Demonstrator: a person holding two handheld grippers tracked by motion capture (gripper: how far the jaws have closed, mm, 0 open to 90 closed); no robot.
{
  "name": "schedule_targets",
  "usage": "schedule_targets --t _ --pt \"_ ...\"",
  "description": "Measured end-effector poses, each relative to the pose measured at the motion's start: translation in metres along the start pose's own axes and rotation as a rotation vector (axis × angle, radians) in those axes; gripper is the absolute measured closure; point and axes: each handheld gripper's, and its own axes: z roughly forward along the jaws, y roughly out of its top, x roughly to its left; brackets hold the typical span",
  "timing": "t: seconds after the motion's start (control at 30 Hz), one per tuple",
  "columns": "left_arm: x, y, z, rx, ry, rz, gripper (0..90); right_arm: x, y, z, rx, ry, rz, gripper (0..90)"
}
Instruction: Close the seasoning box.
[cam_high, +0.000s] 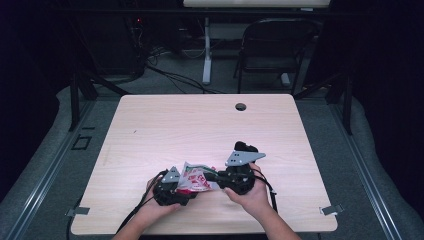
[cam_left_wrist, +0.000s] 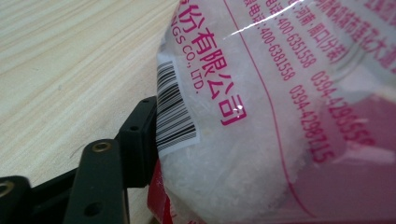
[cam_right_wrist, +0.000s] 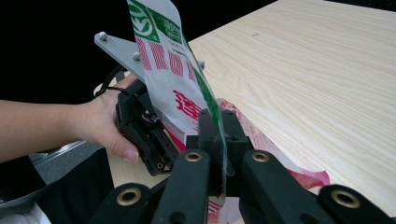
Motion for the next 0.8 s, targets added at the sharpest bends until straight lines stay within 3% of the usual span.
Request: schedule_targets --t 0.17,0.47,0.8 --pt "-0.0013 0.0004 0.0001 0.000 -0.002 0.015 48.2 -0.0006 -0.0007 0.0004 0.001 -0.004 0.002 90.0" --pt "-0.0030 0.0028 -0.0018 -0.007 0.046 0.038 54.0 -0.0022 -0.0006 -0.0005 -0.003 -0.010 0.001 90.0" --pt "-0.0075 0.0068 -0.0043 -0.004 0.151 0.085 57.5 -0.0052 -0.0002 -0.0008 0.007 -0.018 0.011 90.0"
